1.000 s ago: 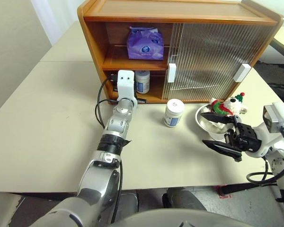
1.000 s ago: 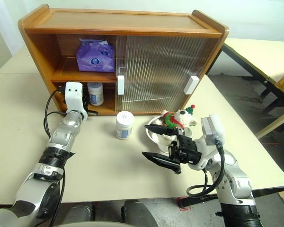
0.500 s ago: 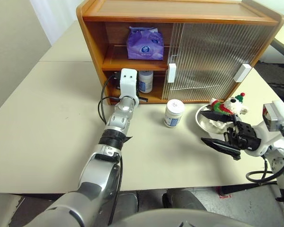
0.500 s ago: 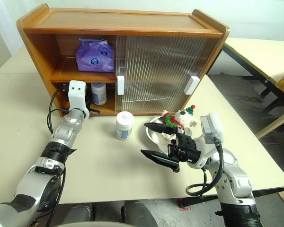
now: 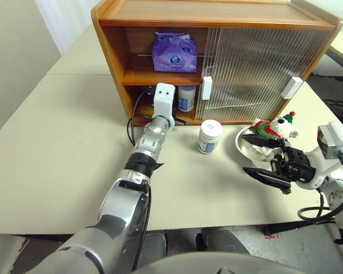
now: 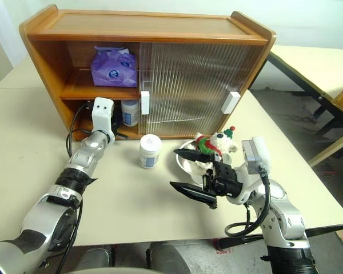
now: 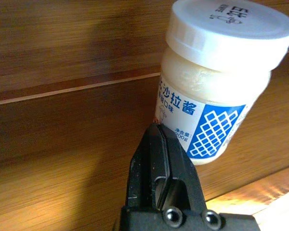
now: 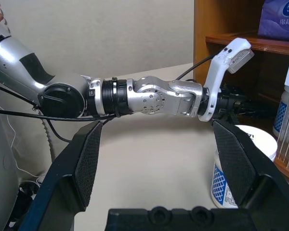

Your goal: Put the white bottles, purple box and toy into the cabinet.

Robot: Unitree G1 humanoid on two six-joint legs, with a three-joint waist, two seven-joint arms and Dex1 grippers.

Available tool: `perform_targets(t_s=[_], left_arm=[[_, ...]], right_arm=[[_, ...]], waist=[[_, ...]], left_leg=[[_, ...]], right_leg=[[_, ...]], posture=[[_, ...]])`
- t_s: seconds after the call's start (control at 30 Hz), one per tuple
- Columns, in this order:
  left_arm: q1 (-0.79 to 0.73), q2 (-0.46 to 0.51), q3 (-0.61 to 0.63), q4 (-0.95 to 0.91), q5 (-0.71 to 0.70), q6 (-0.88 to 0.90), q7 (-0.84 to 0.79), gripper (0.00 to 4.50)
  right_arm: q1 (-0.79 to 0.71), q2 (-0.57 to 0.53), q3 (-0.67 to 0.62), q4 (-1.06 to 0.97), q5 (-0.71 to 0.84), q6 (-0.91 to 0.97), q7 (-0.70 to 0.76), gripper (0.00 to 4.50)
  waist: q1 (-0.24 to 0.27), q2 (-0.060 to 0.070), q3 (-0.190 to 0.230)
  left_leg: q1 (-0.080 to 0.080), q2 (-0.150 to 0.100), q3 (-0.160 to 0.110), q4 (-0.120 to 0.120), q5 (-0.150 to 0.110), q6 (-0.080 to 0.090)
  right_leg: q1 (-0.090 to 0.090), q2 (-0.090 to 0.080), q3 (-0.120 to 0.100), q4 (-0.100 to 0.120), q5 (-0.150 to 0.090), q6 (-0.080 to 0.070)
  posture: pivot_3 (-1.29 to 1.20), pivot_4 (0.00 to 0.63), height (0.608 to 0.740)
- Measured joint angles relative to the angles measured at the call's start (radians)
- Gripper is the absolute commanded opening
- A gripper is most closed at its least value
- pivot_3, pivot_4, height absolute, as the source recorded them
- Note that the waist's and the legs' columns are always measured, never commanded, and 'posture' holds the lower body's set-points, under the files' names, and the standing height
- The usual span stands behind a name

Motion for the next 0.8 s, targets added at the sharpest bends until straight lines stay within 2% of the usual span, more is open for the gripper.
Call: perform_targets(t_s=[0.2,0.27,0.3,0.37,0.47,0.57,0.67,0.73,0.8], left_arm=[[0.007,0.009,0.000,-0.016,-0.004,0.005,-0.003,0.03],[0.038,0.022,0.000,-0.076,-0.005,0.030,-0.011,0.03],[0.078,0.042,-0.001,-0.150,-0.006,0.051,-0.022,0.20],[0.150,0.076,-0.003,-0.256,-0.012,0.084,-0.058,0.58],[0.273,0.128,-0.015,-0.393,-0.057,0.103,-0.180,1.58],[0.383,0.223,-0.041,-0.490,-0.104,0.076,-0.352,2.69],[0.436,0.294,-0.043,-0.548,-0.155,0.061,-0.480,3.74],[0.453,0.331,-0.045,-0.577,-0.186,0.055,-0.554,4.46],[0.469,0.368,-0.050,-0.599,-0.214,0.049,-0.636,4.48]], right_arm=[[0.005,0.000,0.000,-0.014,0.000,0.000,-0.007,4.50],[0.005,0.000,0.001,-0.019,0.000,0.001,-0.008,4.50],[0.007,0.000,0.000,-0.021,0.001,0.001,-0.008,4.50],[0.010,0.000,-0.001,-0.021,0.001,0.002,-0.008,4.50],[0.010,0.000,-0.002,-0.015,0.001,0.002,-0.007,4.50],[0.009,0.007,-0.004,-0.006,0.004,0.001,-0.007,4.50],[0.012,0.019,-0.006,0.008,0.003,-0.002,-0.008,4.50],[0.014,0.019,-0.006,0.018,-0.007,-0.012,-0.013,4.50],[0.020,0.019,-0.007,0.027,-0.024,-0.030,-0.025,4.50]], waist=[[-0.009,0.000,0.000],[-0.013,0.000,0.000],[-0.016,0.001,-0.001],[-0.025,0.002,-0.001],[-0.025,0.002,-0.002],[-0.020,0.002,-0.002],[-0.010,0.002,-0.002],[-0.005,0.002,-0.002],[-0.003,0.003,-0.002]], left_leg=[[0.000,0.000,0.000,0.000,0.000,0.000],[0.000,0.000,0.000,0.000,0.000,0.000],[0.000,0.000,0.001,0.000,0.001,0.000],[0.000,0.000,0.001,0.000,0.001,-0.001],[0.000,0.000,0.001,0.000,0.001,-0.002],[0.000,0.001,-0.001,-0.001,0.000,0.000],[0.000,0.002,-0.007,-0.001,0.000,0.000],[0.000,0.003,-0.012,-0.001,0.000,0.000],[0.000,0.004,-0.015,-0.002,0.000,0.001]], right_leg=[[0.000,0.000,0.000,0.000,0.000,0.001],[0.000,0.000,0.000,0.000,0.000,0.001],[0.000,0.000,0.000,0.000,0.000,0.001],[0.000,0.000,0.000,0.000,0.000,0.000],[-0.001,0.000,0.000,0.000,-0.001,-0.001],[-0.002,0.000,0.000,0.001,0.003,-0.012],[-0.003,0.000,0.000,0.001,0.001,-0.025],[-0.002,-0.001,0.001,0.001,0.001,-0.027],[-0.003,-0.001,0.001,0.002,0.002,-0.028]], posture=[[-0.20,0.020,0.740],[-0.19,0.022,0.740],[-0.19,0.023,0.740],[-0.18,0.026,0.740],[-0.17,0.030,0.740],[-0.17,0.032,0.740],[-0.17,0.035,0.740],[-0.17,0.034,0.740],[-0.17,0.034,0.740]])
